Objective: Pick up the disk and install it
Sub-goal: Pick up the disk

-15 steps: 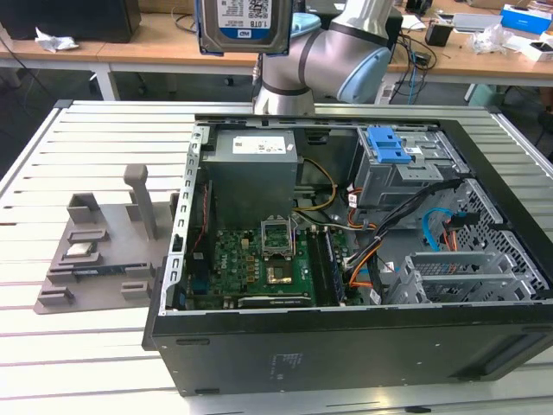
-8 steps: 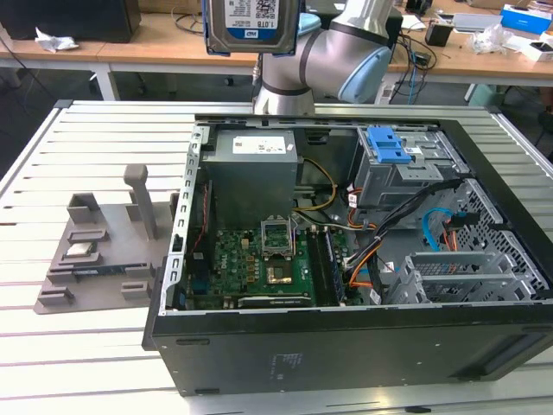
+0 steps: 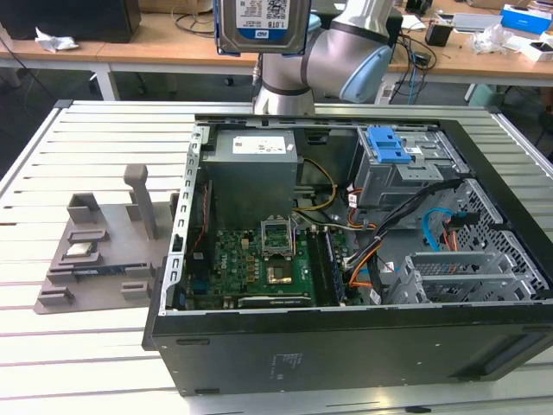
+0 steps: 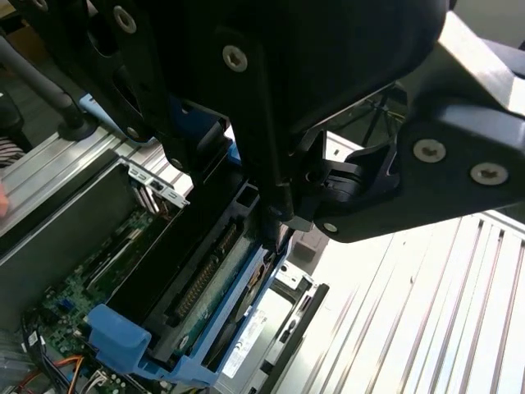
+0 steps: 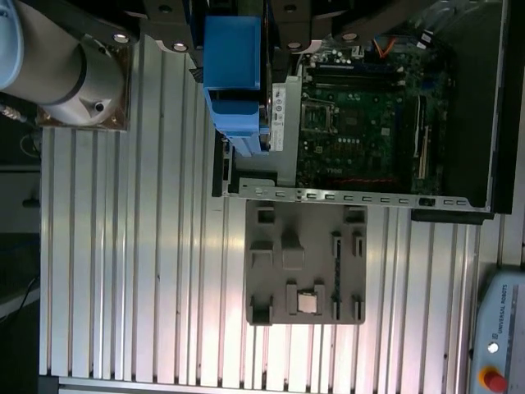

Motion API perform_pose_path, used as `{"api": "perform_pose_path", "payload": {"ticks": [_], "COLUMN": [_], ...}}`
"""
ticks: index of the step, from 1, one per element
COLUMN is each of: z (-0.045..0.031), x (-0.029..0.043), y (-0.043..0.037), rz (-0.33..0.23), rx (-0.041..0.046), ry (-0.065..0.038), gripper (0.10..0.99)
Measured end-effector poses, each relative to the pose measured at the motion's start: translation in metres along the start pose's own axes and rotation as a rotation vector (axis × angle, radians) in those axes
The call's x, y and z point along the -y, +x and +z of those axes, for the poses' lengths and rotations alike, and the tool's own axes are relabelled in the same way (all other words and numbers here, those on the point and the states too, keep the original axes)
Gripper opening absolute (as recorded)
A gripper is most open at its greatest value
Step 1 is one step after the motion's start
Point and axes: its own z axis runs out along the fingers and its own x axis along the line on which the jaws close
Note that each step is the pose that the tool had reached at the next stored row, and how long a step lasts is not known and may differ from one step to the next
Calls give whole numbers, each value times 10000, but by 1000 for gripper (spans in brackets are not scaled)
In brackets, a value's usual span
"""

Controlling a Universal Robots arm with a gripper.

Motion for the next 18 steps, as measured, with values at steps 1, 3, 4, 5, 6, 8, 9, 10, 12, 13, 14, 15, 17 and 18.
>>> {"api": "perform_pose_path", "payload": {"ticks": [1, 3, 4, 5, 6, 8, 9, 10, 12, 13, 14, 15, 17, 18], "z": [-1, -3, -5, -6, -6, -7, -8, -8, -4, -1, 1, 6, 24, 37], "x": [9, 56, 80, 95, 104, 123, 142, 167, 198, 209, 219, 237, 272, 293], "y": [0, 2, 4, 4, 5, 5, 6, 7, 9, 9, 10, 11, 12, 14], "rz": [0, -1, -1, -1, 0, -1, 0, -1, -1, -1, -1, 0, -1, -1], "rx": [0, 0, 0, 0, 0, 0, 1, 0, 1, 1, 0, 0, 0, 0], "ry": [0, 0, 0, 0, 1, 0, 0, 1, 1, 1, 0, 0, 0, 0], "gripper": [365, 365, 365, 365, 365, 365, 365, 365, 365, 365, 365, 365, 365, 365]}}
